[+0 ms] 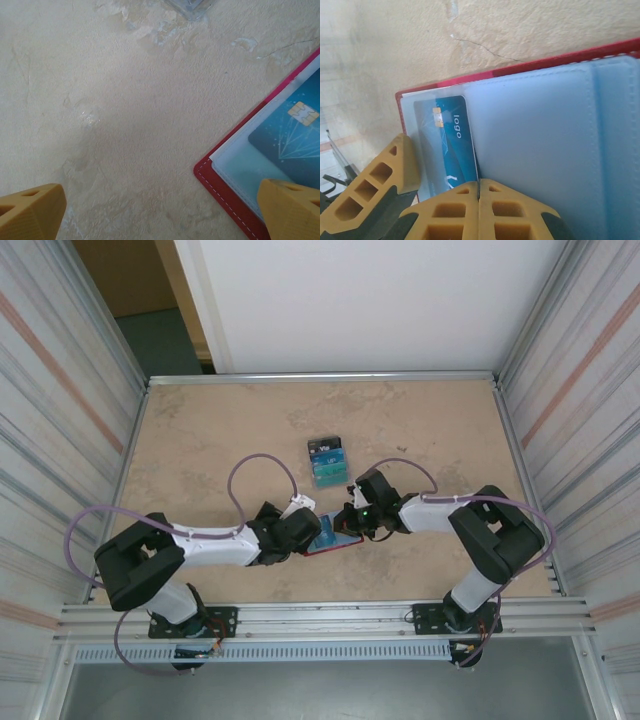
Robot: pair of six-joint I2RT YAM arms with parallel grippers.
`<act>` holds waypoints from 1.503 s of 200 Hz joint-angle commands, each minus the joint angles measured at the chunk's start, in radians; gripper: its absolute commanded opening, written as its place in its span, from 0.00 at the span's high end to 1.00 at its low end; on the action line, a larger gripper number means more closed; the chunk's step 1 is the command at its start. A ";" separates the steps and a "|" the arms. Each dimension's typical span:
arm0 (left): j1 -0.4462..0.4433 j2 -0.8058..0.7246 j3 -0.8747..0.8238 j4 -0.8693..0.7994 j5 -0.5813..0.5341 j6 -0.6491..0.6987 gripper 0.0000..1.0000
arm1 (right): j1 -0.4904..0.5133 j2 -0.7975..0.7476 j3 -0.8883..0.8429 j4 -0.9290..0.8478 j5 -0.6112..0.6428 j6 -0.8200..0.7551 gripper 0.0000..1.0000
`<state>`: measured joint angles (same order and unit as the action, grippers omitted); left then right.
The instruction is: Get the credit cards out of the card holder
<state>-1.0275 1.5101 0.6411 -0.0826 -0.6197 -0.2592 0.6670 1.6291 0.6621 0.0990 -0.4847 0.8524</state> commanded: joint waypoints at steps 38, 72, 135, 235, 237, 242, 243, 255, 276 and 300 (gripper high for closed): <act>0.001 -0.043 0.010 -0.044 0.019 0.054 0.01 | 0.002 -0.053 0.019 -0.062 0.039 -0.027 1.00; 0.001 -0.099 0.029 -0.012 0.036 0.089 0.01 | 0.016 -0.053 0.029 -0.073 0.050 -0.029 1.00; 0.023 -0.041 0.041 0.049 0.116 0.127 0.01 | 0.020 -0.047 0.029 -0.072 0.061 -0.023 1.00; 0.035 0.043 0.049 0.000 0.120 0.146 0.01 | 0.011 -0.099 -0.003 -0.039 0.055 -0.009 1.00; 0.035 0.044 0.049 -0.002 0.120 0.146 0.01 | 0.011 -0.102 -0.004 -0.034 0.051 -0.008 1.00; 0.035 0.044 0.048 -0.005 0.120 0.146 0.01 | 0.009 -0.104 -0.011 -0.016 0.040 -0.004 1.00; 0.035 0.044 0.047 -0.005 0.120 0.145 0.01 | 0.009 -0.104 -0.012 -0.013 0.038 -0.003 1.00; 0.035 0.045 0.042 -0.001 0.126 0.146 0.01 | 0.009 -0.102 -0.024 0.031 0.014 0.005 1.00; 0.035 0.045 0.039 0.001 0.135 0.140 0.01 | 0.009 -0.081 -0.045 0.119 -0.035 0.024 0.91; 0.034 0.044 0.041 0.007 0.147 0.135 0.01 | 0.007 -0.039 -0.063 0.221 -0.087 0.049 0.86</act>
<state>-1.0004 1.5318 0.6773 -0.0517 -0.4931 -0.1341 0.6785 1.5566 0.6186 0.1810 -0.4911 0.8688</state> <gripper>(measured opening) 0.987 0.124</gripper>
